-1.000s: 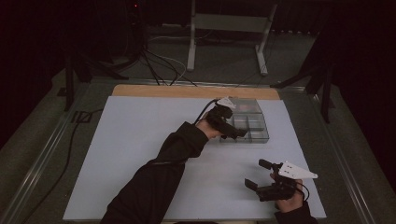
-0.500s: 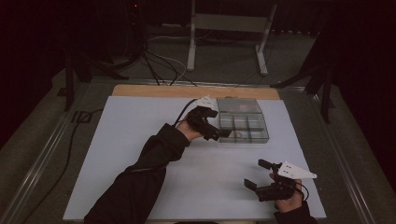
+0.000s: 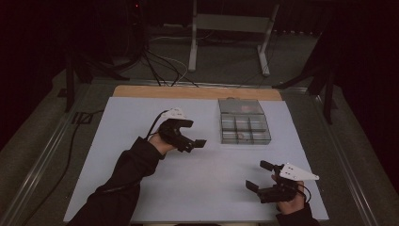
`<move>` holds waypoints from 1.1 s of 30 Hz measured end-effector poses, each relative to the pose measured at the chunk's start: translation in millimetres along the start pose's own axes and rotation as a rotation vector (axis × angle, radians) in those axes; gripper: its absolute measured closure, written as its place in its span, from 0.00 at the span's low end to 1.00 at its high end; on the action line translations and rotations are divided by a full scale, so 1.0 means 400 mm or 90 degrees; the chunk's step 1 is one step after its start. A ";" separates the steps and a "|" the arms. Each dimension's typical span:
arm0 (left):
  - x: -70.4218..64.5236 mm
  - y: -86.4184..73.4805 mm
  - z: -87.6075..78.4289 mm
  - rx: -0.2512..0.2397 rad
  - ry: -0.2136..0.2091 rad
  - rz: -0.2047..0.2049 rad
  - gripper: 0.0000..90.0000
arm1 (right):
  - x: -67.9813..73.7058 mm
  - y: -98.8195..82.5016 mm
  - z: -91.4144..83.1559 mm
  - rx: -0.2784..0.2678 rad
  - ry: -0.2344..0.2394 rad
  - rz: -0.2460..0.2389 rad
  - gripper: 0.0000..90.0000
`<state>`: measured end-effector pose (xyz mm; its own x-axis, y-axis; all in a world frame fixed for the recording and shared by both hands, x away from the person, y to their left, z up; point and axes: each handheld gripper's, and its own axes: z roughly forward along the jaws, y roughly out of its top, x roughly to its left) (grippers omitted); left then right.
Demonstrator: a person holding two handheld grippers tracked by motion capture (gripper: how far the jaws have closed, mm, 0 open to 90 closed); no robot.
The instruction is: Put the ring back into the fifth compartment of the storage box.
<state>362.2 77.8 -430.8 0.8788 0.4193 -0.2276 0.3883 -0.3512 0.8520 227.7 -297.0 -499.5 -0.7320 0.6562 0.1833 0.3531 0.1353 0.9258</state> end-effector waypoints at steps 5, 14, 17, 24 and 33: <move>0.007 -0.053 -0.051 -0.010 0.017 -0.018 0.01 | -0.001 0.000 0.002 0.001 -0.002 0.002 0.00; 0.008 -0.147 -0.117 -0.002 0.045 -0.030 0.01 | -0.001 -0.001 0.004 0.003 -0.004 0.003 0.00; 0.005 -0.180 -0.142 -0.009 0.054 -0.035 0.01 | -0.001 -0.002 0.005 0.005 -0.004 0.000 0.00; -0.004 -0.253 -0.184 -0.015 0.068 -0.058 0.01 | 0.000 -0.002 0.006 0.007 -0.004 0.001 0.00; -0.016 -0.333 -0.234 -0.015 0.088 -0.080 0.01 | 0.000 -0.002 0.006 0.007 -0.004 0.001 0.00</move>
<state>278.8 200.2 -498.8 0.7764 0.5708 -0.2672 0.4847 -0.2697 0.8321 228.9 -295.1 -501.0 -0.7276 0.6613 0.1825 0.3611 0.1429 0.9215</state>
